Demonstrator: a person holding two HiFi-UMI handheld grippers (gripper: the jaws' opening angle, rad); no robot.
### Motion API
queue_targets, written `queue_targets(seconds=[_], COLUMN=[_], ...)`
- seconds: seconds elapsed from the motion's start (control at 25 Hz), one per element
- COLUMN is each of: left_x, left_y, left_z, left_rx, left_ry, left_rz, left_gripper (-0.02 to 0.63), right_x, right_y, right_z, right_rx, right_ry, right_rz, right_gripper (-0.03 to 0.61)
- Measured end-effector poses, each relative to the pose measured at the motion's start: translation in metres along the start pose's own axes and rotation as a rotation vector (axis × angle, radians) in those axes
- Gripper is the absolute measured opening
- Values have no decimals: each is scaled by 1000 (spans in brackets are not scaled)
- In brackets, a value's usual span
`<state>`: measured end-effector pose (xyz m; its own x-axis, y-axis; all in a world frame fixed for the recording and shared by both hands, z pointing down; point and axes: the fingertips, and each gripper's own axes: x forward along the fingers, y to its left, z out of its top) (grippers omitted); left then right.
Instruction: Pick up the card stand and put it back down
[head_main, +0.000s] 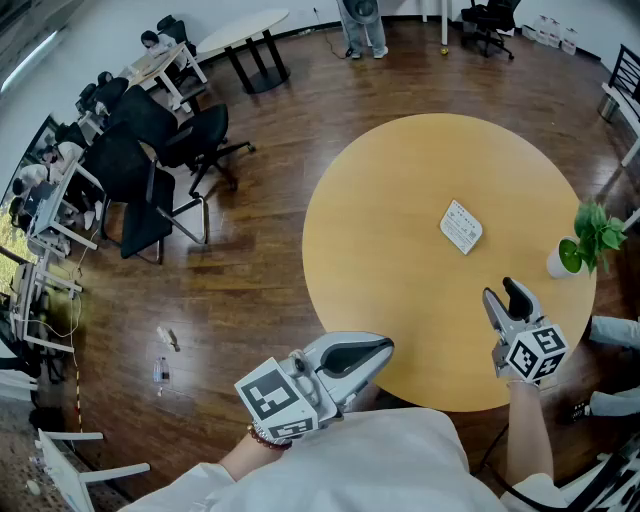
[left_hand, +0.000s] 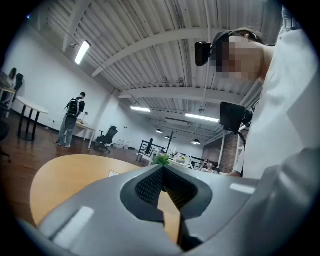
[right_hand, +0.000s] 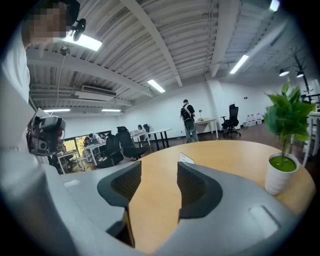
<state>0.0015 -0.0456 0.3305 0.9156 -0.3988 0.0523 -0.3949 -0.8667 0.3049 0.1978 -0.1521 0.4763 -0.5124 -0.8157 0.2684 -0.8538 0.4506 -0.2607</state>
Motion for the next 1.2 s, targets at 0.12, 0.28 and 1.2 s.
queue_targets(seconds=[0.12, 0.28, 1.2], left_x=[8, 18, 9], left_y=[29, 65, 132], left_z=[15, 14, -17], left_rx=[-1, -18, -67], left_ry=[-6, 15, 55], left_rz=[52, 119, 270], left_gripper=[2, 2, 2], right_x=[43, 102, 165], right_y=[-46, -89, -85], right_z=[-3, -14, -21], right_rx=[64, 95, 111], right_ry=[54, 109, 93], right_rz=[-36, -17, 72], right_gripper=[225, 241, 20])
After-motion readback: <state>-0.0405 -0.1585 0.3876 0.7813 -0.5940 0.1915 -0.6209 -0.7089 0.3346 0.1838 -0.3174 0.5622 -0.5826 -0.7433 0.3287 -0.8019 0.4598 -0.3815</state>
